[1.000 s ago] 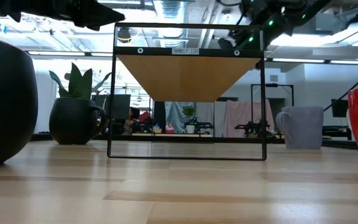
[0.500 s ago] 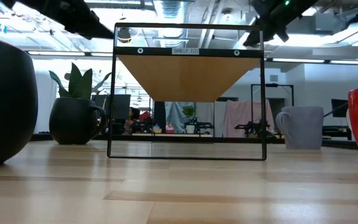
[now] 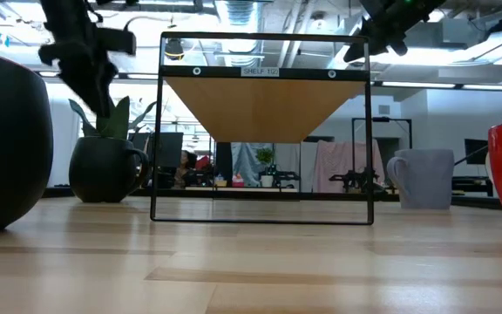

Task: Place coffee mugs
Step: Put the black mug on the shelf

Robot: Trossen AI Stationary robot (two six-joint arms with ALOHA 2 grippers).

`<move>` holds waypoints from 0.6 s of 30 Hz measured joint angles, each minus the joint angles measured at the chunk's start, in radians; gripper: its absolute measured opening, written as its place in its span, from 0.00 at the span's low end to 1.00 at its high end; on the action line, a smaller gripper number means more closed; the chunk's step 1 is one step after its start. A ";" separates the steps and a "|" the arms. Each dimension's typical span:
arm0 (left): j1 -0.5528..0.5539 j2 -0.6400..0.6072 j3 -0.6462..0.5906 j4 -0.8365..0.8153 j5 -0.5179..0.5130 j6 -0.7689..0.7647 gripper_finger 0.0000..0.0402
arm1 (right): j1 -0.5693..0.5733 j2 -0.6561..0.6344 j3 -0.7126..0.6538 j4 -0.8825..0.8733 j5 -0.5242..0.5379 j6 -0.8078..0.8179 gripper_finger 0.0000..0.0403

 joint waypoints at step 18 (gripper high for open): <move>0.234 0.170 0.000 -0.028 0.235 0.186 0.51 | 0.000 0.000 0.000 -0.008 0.002 -0.002 0.08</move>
